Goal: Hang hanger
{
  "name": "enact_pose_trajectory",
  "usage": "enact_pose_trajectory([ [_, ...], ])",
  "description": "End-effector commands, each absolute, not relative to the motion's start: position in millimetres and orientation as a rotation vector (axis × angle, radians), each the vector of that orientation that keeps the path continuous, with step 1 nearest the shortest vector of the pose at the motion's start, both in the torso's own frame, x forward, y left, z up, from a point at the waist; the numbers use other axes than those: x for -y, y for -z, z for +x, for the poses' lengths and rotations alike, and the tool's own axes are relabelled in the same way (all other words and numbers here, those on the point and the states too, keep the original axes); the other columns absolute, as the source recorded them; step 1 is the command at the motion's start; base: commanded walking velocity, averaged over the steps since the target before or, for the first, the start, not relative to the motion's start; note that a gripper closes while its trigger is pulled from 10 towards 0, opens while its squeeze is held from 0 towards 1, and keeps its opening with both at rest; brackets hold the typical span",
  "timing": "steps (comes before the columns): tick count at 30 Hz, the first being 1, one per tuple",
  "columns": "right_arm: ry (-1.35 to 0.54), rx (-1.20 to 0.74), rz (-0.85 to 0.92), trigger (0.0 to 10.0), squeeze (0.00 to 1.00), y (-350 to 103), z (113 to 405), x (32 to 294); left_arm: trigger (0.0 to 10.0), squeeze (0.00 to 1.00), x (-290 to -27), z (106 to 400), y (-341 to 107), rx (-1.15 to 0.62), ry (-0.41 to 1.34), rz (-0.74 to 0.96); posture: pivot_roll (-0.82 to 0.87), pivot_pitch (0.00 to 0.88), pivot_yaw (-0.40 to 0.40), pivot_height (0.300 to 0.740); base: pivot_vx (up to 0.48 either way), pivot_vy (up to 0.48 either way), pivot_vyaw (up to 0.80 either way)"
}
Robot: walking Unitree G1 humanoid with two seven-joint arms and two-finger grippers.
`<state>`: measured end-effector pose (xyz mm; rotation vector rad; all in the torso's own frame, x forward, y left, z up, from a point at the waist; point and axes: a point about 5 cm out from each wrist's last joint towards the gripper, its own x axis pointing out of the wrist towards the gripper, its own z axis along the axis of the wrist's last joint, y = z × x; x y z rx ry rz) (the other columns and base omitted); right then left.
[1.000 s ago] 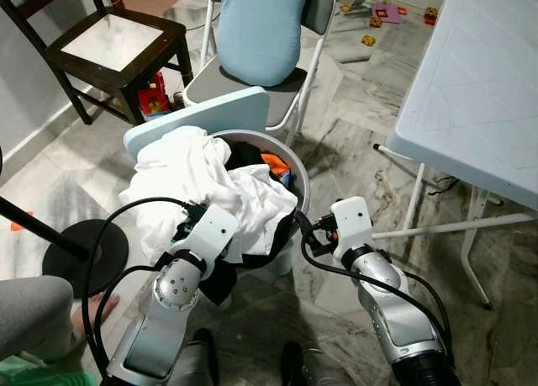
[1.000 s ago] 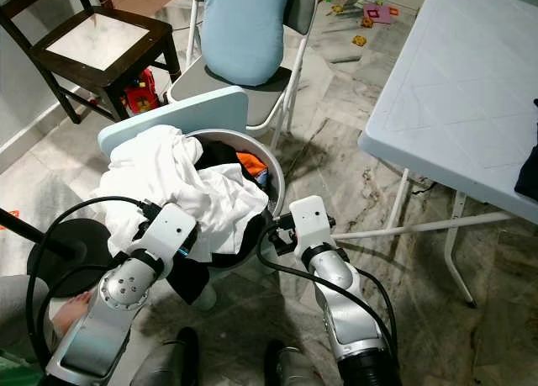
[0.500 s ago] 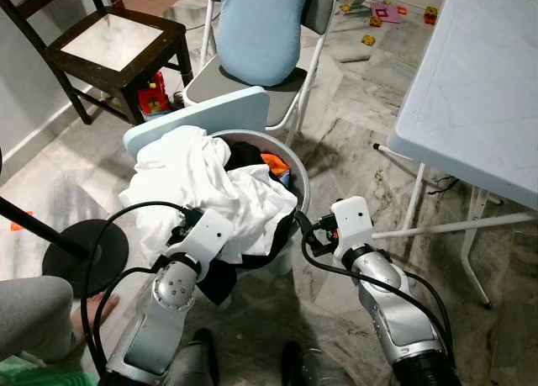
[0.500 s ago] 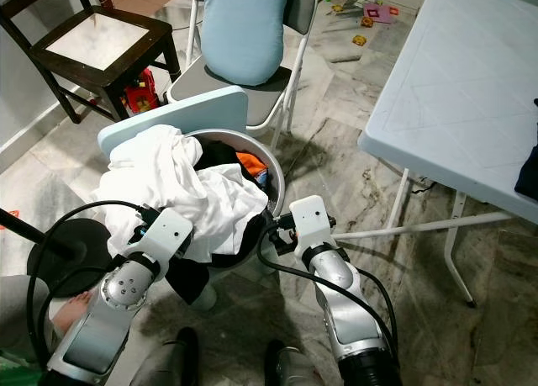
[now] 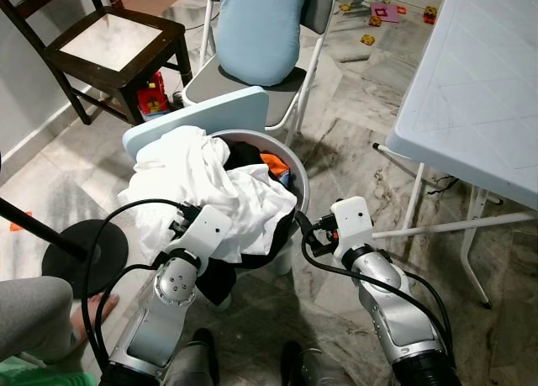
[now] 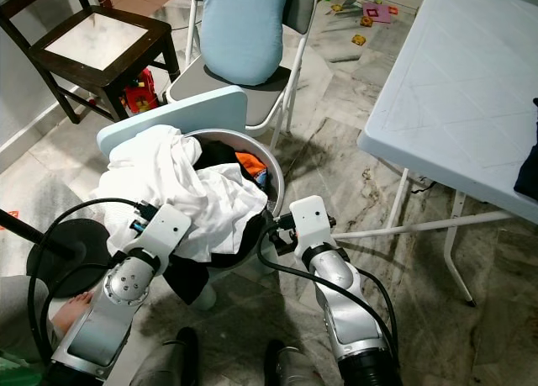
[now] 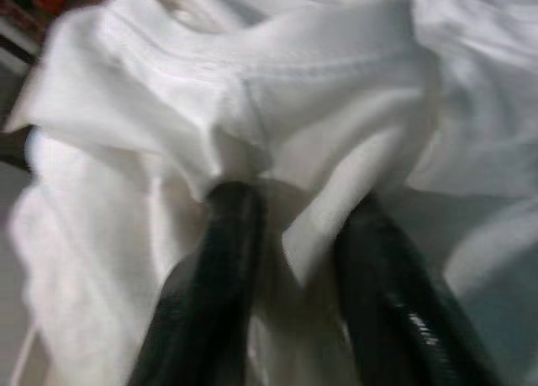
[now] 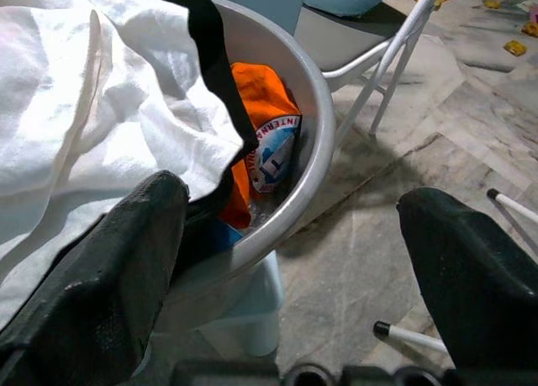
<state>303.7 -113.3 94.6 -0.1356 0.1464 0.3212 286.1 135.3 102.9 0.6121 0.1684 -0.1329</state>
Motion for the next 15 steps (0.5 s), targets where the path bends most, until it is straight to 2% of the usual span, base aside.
enact_pose_trajectory([
  [1, -0.318, -0.162, -0.131, 10.0, 0.0, -90.6, 300.4, 117.3, 0.4, 0.0, -137.3, 285.0, -110.5, -0.12, 0.086, 0.618, 0.05, 0.264, -0.081, 0.74, 0.0, 0.0, 0.0],
  [4, -0.318, -0.162, -0.13, 10.0, 0.0, -90.6, 300.9, 116.9, 0.0, 0.0, -137.1, 285.1, -112.5, -0.107, 0.077, 0.615, 0.05, 0.263, -0.08, 0.74, 0.0, 0.0, 0.0],
  [15, -0.317, -0.163, -0.125, 10.0, 0.0, -90.1, 301.9, 116.2, 0.0, 0.0, -133.5, 284.9, -117.4, -0.061, 0.072, 0.599, 0.05, 0.258, -0.077, 0.74, 0.0, 0.0, 0.0],
])
